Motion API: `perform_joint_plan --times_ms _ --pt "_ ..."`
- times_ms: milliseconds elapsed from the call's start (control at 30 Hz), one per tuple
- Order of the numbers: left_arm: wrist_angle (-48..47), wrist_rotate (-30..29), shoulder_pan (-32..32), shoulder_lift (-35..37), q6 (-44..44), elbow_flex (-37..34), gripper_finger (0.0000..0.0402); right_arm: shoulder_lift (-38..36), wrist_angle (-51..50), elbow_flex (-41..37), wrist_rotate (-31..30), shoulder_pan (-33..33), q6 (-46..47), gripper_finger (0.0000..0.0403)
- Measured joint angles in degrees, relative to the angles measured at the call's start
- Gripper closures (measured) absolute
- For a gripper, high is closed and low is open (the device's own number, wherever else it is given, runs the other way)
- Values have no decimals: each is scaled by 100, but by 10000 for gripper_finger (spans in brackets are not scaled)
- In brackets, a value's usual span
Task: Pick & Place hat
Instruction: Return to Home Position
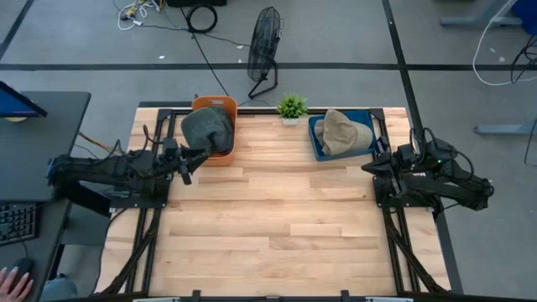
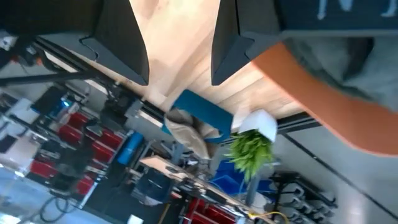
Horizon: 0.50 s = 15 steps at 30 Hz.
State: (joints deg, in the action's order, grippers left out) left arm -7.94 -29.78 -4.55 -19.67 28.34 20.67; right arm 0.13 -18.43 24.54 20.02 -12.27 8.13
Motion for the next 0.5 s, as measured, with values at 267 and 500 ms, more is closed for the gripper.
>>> perform_joint_plan --times_ms 267,500 --pt "-16 179 309 812 -148 -390 225 -11 170 -112 295 -1 -173 403" --pt "-462 209 369 1433 -398 -429 225 -12 72 -114 298 -2 -562 403"
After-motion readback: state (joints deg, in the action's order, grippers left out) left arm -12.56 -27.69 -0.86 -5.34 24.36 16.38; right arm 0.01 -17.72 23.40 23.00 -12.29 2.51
